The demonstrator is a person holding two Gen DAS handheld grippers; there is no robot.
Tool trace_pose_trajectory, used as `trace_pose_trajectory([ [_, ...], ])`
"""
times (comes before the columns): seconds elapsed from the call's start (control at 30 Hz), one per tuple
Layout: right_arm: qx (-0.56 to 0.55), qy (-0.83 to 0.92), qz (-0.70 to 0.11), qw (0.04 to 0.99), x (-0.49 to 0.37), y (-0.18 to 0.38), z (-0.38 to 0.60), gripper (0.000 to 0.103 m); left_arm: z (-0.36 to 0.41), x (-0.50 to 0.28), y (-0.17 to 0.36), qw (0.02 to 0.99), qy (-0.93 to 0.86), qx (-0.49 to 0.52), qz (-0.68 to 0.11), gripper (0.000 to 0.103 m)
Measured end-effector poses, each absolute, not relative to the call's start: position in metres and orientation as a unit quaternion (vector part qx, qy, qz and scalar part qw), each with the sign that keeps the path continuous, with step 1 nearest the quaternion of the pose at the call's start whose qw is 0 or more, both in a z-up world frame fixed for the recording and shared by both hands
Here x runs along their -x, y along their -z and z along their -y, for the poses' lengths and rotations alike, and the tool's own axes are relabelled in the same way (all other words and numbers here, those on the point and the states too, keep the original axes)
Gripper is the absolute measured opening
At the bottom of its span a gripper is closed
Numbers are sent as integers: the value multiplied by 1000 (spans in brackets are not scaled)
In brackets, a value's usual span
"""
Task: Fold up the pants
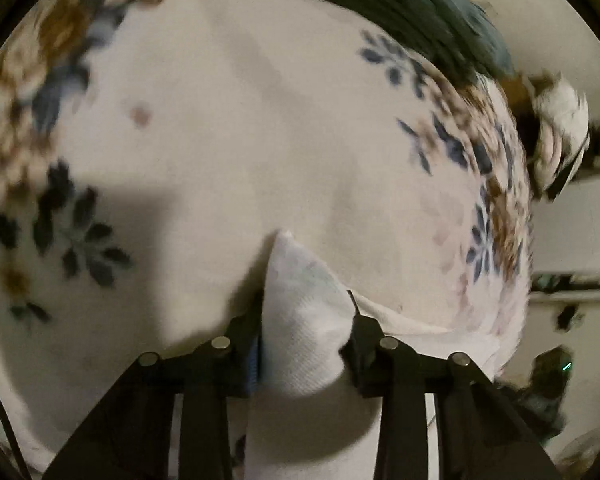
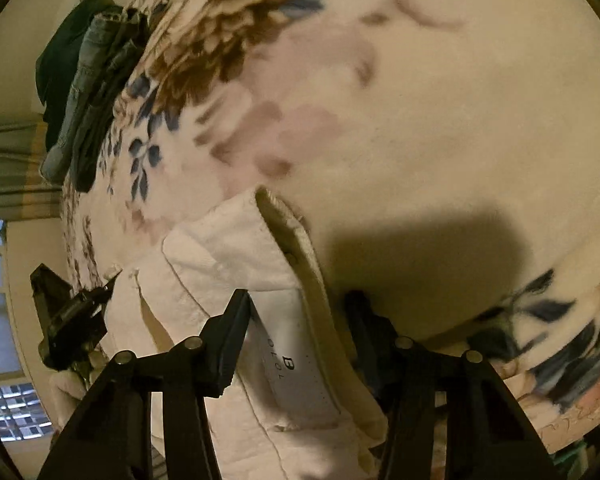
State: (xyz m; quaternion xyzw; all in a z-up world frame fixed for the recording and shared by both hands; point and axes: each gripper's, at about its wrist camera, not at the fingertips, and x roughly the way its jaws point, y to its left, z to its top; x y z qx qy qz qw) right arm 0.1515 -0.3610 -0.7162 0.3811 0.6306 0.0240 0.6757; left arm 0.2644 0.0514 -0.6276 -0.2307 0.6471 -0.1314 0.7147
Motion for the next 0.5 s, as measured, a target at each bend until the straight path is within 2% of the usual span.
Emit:
trace_pose_trajectory([
  [0.07,-373,-20,-639,673,-153,714,363,52,-70,-263,635,687,126,317,-641,31],
  [0.13,-397,-25,-641,656,-154,715,368,59,-84,-257,640,653,127,390,-636,35],
  [0.17,-407,-29,-644,648,-154,715,370,61,-88,-253,636,649,134,402,-632,36],
  [0.2,-414,-34,-644,643,-152,713,371,66,-89,-250,630,650,139,401,-631,42],
  [0.23,-421,-42,-640,642,-145,708,376,76,-90,-244,619,655,145,393,-628,48],
  [0.3,-426,-62,-628,648,-134,702,380,87,-91,-232,600,675,148,368,-622,85],
  [0.4,-435,-83,-636,632,-114,715,382,87,-92,-206,584,694,153,331,-621,88],
  [0.5,-474,-125,-641,591,-99,744,372,89,-86,-180,594,686,164,314,-636,88],
])
